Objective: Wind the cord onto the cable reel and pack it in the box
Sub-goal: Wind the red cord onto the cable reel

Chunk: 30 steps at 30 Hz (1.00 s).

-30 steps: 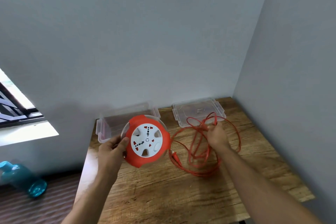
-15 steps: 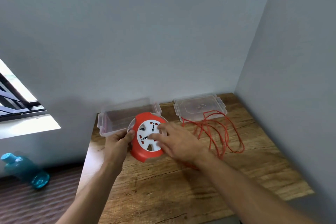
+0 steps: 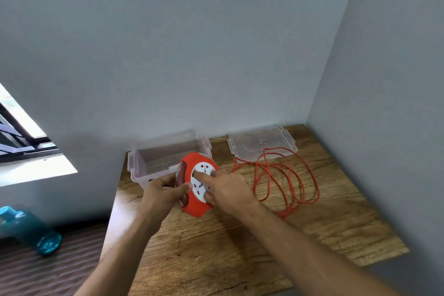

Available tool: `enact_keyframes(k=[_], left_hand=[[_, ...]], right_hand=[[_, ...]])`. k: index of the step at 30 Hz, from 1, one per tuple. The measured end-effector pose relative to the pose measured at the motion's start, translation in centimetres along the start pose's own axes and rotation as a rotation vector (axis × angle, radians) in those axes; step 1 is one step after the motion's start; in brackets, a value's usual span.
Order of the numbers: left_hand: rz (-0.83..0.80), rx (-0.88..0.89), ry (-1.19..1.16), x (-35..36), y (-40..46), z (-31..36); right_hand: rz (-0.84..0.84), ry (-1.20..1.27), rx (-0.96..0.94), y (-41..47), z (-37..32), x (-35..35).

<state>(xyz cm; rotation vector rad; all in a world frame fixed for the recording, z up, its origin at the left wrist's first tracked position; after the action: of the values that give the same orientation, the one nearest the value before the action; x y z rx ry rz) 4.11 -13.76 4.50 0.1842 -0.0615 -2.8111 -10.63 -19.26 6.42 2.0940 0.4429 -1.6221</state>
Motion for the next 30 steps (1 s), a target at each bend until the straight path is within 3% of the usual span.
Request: enact_keyframes(k=[2,3,4,7,9,12,16,19,22,26,30], left_hand=[[-0.031,0.043,0.010,0.5,-0.2,0.6],[-0.038,0.073,0.019,0.8,-0.3,0.9],[-0.044,0.101,0.031,1.0,-0.4,1.1],[-0.057,0.179,0.063,2.0,-1.1,1.7],[-0.010,0.189,0.062,1.8,-1.4,1.6],[0.116,0.146,-0.003,0.3,-1.4,1.4],[0.157,0.115,-0.040,-0.6,-0.7,1.8],[0.135,0.095,-0.017,-0.6,-0.1,2.3],[0.104,0.086,0.013,-0.6,0.5,2.8],[-0.026,0.113,0.065,0.2,1.0,3.9],[-0.012,0.138,0.074,0.2,1.3,4.5]], right_hand=[[0.000,0.073,0.115,-0.4,1.0,-0.1],[-0.016,0.185,0.262,-0.7,1.9,-0.2],[-0.051,0.380,0.469,-1.1,2.9,0.1],[-0.304,1.333,1.133,-3.5,3.1,4.6],[-0.424,1.571,1.202,-3.8,2.1,5.0],[-0.398,1.195,0.909,-2.8,3.9,2.5],[0.051,0.427,0.259,-1.4,4.0,-4.3],[-0.006,0.006,-0.201,-2.5,0.6,-3.7],[-0.063,-0.216,-0.325,-2.8,0.6,-2.5],[-0.101,-0.284,-0.431,-1.6,0.2,-2.2],[-0.001,-0.359,-0.426,0.1,-0.1,-2.5]])
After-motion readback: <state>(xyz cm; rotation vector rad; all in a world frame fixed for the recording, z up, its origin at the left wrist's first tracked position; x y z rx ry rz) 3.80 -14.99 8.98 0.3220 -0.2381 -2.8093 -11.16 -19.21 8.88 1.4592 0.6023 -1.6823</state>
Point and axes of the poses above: each hand's wrist, its own y-axis towards the middle knuckle, its own x-axis out of the palm, z = x × y, the point moved 9 cm from there along y, towards the middle knuckle, and after that the axes turned 13 degrees about x, right-handed, at the moved point
